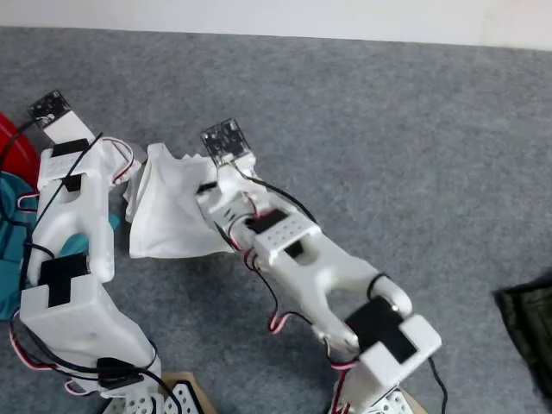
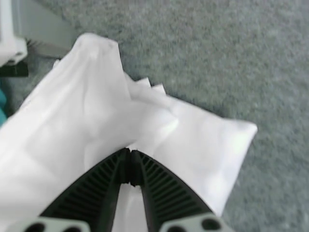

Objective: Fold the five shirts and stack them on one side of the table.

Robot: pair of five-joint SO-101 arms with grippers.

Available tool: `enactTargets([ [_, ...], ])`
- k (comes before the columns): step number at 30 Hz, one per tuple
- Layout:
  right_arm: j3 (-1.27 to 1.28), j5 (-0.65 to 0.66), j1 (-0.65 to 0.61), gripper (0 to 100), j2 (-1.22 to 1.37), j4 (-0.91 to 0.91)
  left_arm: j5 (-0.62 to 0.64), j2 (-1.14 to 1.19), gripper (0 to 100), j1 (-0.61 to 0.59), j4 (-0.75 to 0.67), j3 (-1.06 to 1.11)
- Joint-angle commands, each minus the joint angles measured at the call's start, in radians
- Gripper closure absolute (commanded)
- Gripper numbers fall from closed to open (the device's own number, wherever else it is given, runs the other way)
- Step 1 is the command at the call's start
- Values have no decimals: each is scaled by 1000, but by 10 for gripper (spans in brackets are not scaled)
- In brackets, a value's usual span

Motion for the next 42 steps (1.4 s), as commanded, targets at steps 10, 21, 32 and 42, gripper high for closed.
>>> enactTargets([
  [10, -35, -15, -196, 985, 7, 54, 6, 2, 681, -27, 8, -38],
  [21, 213, -9, -337, 985, -374, 180, 8, 2, 681, -30, 8, -38],
  [32, 303, -17, -101, 925, -510, 122, 52, -16, 681, -79, 21, -77],
  [42, 294, -11, -33, 925, -298, -2, 51, -165, 681, -31, 434, -424],
])
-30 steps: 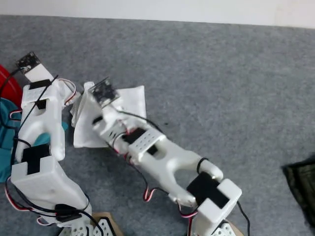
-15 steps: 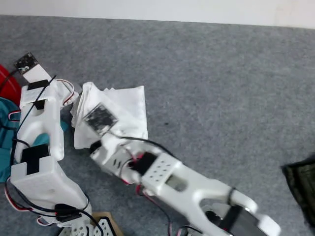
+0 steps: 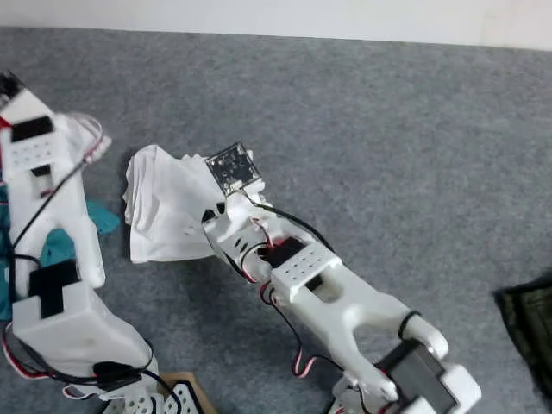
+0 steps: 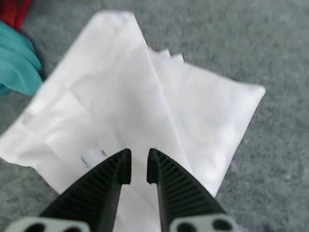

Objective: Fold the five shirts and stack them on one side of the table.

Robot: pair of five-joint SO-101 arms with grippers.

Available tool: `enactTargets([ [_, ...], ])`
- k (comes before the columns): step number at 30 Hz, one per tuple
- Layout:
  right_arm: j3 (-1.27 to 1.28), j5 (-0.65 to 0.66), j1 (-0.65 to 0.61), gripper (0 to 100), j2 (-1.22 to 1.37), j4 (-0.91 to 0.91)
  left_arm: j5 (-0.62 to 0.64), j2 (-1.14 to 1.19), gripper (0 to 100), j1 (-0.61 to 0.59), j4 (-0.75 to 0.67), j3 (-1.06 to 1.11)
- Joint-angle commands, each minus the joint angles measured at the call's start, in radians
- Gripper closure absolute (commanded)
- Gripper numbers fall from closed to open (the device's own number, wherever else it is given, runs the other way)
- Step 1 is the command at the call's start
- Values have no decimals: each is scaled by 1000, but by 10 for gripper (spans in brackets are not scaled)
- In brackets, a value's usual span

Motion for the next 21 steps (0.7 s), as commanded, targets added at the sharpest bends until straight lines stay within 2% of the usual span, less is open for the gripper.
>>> enactTargets([
  [1, -15, -3, 15, 925, 13, -35, -58, -124, 684, 85, 210, -185],
  [5, -15, -3, 27, 932, 13, -33, -161, -147, 684, 271, 313, -157],
  [8, -18, -3, 51, 995, 12, -33, -167, -147, 684, 349, 308, -88],
  [10, -31, -3, 61, 988, 18, -31, -167, -145, 684, 377, 267, -44],
  [15, -42, -3, 93, 991, 18, -31, -169, -147, 684, 390, 241, 85],
  [18, -42, -3, 96, 991, 18, -31, -170, -154, 685, 358, 233, 182],
  [21, -42, -3, 94, 991, 18, -31, -172, -154, 742, 329, 233, 240],
])
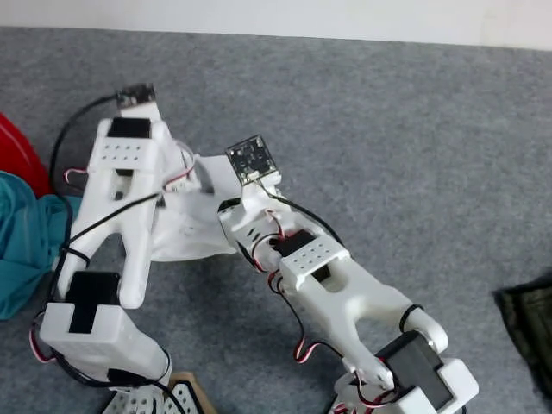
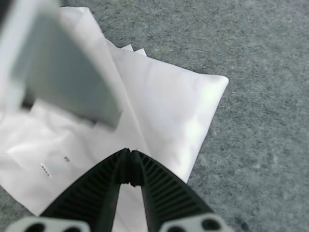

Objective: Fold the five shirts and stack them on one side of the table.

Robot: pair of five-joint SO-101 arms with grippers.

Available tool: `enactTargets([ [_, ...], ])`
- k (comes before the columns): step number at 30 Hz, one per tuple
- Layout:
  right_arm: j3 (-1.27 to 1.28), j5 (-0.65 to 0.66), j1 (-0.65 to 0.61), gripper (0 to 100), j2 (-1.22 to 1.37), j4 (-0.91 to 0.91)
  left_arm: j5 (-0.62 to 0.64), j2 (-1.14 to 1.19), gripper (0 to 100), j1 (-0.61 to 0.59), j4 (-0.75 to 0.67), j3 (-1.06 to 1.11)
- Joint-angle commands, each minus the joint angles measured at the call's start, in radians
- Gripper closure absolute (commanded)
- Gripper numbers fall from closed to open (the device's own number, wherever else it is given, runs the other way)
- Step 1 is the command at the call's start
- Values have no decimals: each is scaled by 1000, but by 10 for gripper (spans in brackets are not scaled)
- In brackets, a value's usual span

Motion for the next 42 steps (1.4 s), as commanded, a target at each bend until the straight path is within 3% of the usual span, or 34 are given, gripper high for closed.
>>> enactTargets([
  [1, -42, -3, 13, 991, -4, -18, -8, -51, 777, -47, -14, 68],
  [5, -42, -3, 13, 991, -4, -18, -8, -53, 905, -81, -64, 77],
  [10, -42, -3, 13, 991, -2, -18, -8, -47, 996, -90, -91, 91],
  [16, -42, -3, 13, 991, -2, -19, -20, -53, 994, -134, -95, 151],
  [23, -42, -3, 13, 991, -2, -19, -176, -53, 994, -203, -157, 254],
  [35, -42, -3, 13, 991, -2, -19, -178, -53, 993, -360, -204, 232],
  [38, -42, -3, 12, 991, -2, -19, -170, -54, 993, -357, -195, 194],
  [42, -42, -3, 12, 991, -2, -19, -169, -54, 967, -277, -81, 85],
])
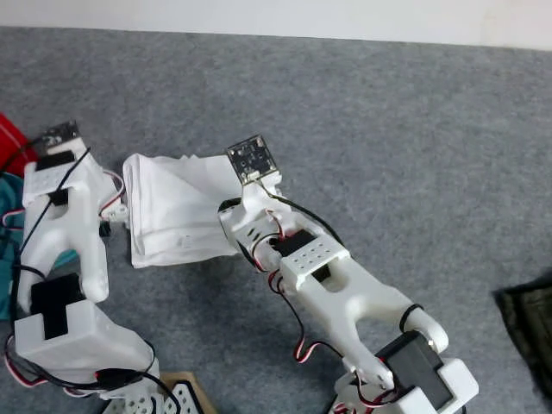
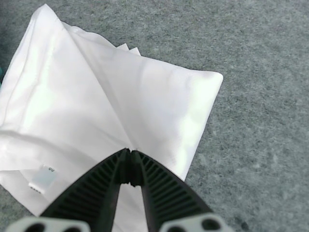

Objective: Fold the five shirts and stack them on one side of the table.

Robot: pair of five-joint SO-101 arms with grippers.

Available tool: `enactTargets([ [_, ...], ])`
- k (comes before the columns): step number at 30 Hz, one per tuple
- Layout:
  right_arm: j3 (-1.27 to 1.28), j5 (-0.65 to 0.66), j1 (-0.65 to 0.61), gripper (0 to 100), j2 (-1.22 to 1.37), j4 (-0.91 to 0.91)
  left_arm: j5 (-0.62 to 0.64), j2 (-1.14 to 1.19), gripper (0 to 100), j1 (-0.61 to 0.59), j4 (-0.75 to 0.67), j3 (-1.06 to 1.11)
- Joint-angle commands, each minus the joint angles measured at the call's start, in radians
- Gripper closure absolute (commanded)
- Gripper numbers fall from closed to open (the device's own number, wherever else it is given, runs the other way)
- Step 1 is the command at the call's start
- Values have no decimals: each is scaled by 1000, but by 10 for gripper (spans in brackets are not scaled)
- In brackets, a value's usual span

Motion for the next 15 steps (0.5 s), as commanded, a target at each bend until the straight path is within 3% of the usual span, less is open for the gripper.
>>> enactTargets([
  [1, -42, -3, 12, 991, -2, -19, 2, -53, 938, 88, 123, -153],
  [7, -42, -3, 13, 991, -2, -19, 0, -51, 742, 243, 244, -331],
  [11, -42, -3, 13, 991, -2, -19, -6, -31, 768, 306, 232, -282],
  [15, -42, -3, 15, 991, -2, -19, -9, 5, 824, 274, 115, -107],
])
